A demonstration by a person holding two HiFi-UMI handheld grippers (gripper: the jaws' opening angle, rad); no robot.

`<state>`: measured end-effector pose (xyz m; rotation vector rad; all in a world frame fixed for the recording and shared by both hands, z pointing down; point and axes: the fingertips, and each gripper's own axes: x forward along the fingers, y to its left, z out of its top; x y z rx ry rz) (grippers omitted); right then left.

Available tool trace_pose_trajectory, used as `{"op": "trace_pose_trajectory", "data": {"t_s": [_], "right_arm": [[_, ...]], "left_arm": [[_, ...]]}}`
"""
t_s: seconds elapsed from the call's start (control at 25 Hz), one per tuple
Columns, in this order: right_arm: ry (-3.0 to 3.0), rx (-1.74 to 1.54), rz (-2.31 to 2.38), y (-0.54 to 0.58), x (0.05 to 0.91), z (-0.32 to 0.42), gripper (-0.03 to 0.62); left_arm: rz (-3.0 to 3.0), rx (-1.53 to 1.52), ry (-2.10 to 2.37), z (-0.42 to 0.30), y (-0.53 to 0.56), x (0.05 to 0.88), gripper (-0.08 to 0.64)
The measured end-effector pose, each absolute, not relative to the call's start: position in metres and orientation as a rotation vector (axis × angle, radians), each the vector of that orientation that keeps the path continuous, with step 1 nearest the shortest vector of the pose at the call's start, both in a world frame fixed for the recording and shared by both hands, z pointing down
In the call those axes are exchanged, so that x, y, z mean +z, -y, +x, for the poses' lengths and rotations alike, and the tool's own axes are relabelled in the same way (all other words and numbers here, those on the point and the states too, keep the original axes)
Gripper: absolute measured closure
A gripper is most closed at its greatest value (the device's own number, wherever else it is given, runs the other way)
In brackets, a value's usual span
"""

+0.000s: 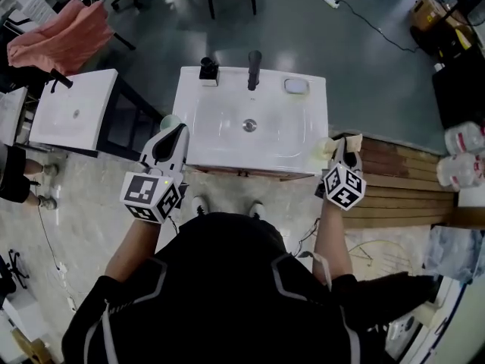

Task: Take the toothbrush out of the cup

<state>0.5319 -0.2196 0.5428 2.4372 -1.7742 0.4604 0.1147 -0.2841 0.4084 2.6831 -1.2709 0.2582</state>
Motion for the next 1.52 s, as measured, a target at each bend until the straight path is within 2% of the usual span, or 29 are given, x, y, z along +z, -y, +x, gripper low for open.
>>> {"op": "trace_pose_trajectory", "data": {"t_s": [0.72, 0.96, 1.44, 1.52], "right_arm": [[1.758, 0.296, 2.508, 0.196, 0.414, 0.505, 0.571], [1.781, 0.29, 2.484, 0.19, 0.398, 0.493, 0.571], [1.866, 0.286, 2.357, 0.22, 0.397, 0.459, 0.571], [1.882, 0.294, 2.335, 0.229, 0.399, 0.448, 0.571]], "left_arm": [[2.8, 0.143, 1.084, 0.107, 0.318, 0.39, 0.555], [2.819, 0.091, 1.086, 0.102, 0.316, 0.38, 0.555], [2.774, 0.057, 1.219, 0.039, 0.316, 0.4, 0.552], [2.795, 0.094, 1.217, 0.031, 0.31, 0.41, 0.528]]}}
